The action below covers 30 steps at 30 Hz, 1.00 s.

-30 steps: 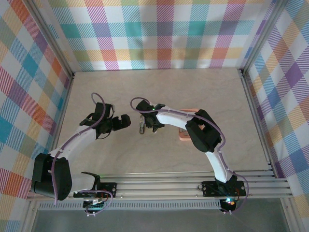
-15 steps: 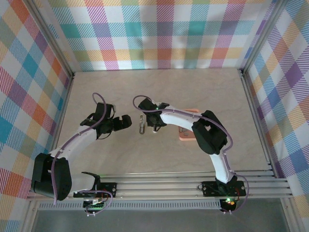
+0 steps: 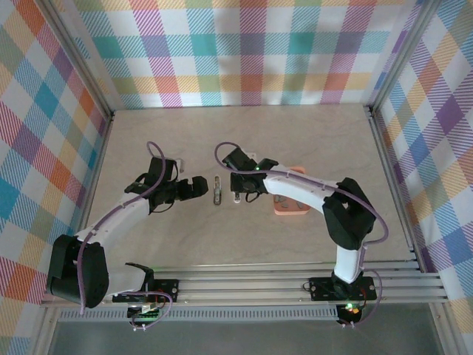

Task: Load the staples into the stapler

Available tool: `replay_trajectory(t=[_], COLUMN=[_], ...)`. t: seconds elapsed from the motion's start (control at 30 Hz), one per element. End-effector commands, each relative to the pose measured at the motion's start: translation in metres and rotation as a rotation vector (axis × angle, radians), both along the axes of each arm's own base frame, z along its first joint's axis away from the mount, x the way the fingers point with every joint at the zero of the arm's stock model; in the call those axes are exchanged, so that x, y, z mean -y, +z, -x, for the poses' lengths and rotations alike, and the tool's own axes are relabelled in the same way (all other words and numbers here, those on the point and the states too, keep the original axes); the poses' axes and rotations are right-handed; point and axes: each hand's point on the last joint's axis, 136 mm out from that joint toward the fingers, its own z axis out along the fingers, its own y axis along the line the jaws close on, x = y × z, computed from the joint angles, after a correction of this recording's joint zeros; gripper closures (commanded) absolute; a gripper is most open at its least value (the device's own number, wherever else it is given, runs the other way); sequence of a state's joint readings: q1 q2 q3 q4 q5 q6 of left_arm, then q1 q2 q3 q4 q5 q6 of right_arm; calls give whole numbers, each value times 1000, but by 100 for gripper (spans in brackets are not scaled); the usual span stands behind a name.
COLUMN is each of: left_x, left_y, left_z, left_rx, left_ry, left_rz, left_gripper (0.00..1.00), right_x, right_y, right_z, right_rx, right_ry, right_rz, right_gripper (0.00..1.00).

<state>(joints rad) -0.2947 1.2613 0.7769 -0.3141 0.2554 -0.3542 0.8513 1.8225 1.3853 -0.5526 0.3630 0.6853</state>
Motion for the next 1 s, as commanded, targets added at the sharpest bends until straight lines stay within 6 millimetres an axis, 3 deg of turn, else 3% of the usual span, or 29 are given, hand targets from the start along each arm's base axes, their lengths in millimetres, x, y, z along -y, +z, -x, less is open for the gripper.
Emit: replay_trajectory(t=[0.0, 0.2, 0.4, 0.77, 0.97], left_x=[24, 39, 49, 71, 85], left_y=[28, 35, 36, 36, 31], left_z=[-9, -11, -18, -31, -40], left_rx=[80, 88, 83, 74, 53], left_ry=[-81, -127, -147, -202, -238], left_rz=[92, 154, 197, 186, 179], left_gripper=[0, 0, 1, 2, 3], right_x=[2, 26, 65, 149, 171], right_y=[20, 31, 39, 33, 21], right_z=[7, 20, 29, 50, 55], right_rx=[21, -11, -54, -170, -243], right_ry=[36, 26, -10, -148, -178], right_rz=[-49, -83, -92, -129, -115], right_gripper=[48, 48, 48, 48, 49])
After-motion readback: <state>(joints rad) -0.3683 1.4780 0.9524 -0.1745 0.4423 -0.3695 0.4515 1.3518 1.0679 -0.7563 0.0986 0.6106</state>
